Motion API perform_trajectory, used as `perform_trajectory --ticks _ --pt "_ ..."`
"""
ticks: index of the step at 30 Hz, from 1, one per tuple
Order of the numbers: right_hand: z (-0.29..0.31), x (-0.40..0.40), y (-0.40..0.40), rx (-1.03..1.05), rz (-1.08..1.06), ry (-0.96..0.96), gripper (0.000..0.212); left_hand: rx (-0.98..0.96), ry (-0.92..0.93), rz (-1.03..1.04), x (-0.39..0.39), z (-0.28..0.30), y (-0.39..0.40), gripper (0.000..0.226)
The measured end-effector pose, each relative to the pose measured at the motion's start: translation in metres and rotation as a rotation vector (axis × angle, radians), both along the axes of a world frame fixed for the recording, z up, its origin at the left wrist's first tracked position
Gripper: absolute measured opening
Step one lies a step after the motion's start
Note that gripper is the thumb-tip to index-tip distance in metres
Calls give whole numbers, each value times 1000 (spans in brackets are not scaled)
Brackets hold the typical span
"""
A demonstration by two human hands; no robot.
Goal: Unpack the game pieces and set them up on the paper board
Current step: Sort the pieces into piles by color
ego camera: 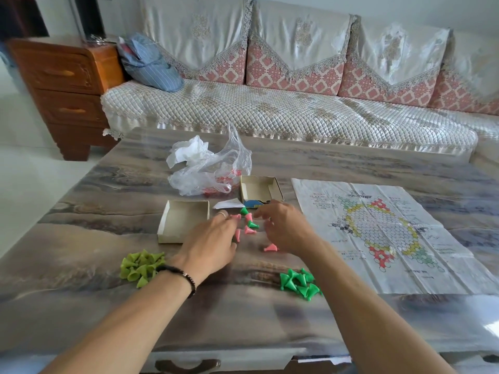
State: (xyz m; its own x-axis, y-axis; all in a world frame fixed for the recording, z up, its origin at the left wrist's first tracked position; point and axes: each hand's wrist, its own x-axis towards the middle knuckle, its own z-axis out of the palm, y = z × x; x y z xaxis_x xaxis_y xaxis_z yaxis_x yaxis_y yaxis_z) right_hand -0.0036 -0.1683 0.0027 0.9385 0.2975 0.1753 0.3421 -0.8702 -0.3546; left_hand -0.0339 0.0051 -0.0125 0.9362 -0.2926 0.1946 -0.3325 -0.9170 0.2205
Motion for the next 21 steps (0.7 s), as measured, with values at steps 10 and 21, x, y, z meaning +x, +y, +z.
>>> perform_trajectory --ticks 10,21 --pt "-19 33 10 -176 92 81 34 -59 -6 -17 11 -10 4 9" --pt "-3 55 23 53 -74 30 17 -202 23 -19 7 -9 12 15"
